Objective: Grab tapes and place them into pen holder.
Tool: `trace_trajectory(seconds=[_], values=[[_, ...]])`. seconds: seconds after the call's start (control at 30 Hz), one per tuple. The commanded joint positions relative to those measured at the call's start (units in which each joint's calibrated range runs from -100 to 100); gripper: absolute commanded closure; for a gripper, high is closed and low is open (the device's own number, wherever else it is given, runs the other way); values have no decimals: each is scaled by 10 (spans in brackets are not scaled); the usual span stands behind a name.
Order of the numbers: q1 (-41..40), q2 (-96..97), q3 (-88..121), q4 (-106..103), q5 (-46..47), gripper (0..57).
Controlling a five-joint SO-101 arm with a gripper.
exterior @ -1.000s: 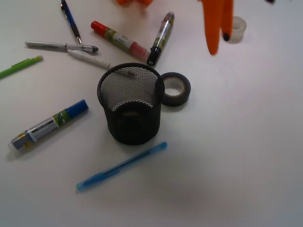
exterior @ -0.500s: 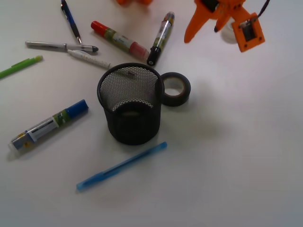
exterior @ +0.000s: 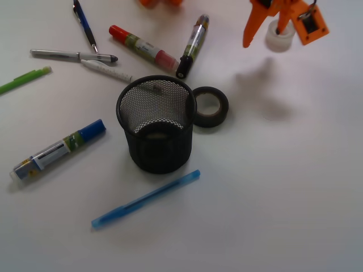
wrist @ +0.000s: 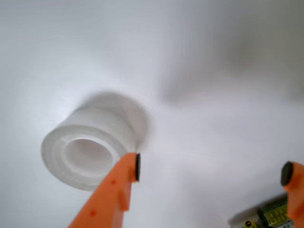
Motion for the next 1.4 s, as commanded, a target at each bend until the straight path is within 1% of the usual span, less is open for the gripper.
trace_trajectory(seconds=[0.0, 0.27, 0.6, 0.7, 0.9, 1.07, 1.1, 1.13, 1.27, 1.3, 1.37], values=[[-22, -32, 4, -13, -7, 242], [-51, -31, -34, -14, -18, 242], [-51, -25, -7, -18, -18, 242], [-47, -31, 44, -65, -18, 242], [-54, -30, 153, -253, -18, 242], [-59, -29, 191, -307, -18, 249], [-60, -29, 194, -306, -18, 272], [-60, -28, 194, -306, -18, 310], [-60, -26, 196, -304, -18, 532], [-60, -26, 196, -303, -18, 575], [-60, -27, 195, -292, -18, 564]])
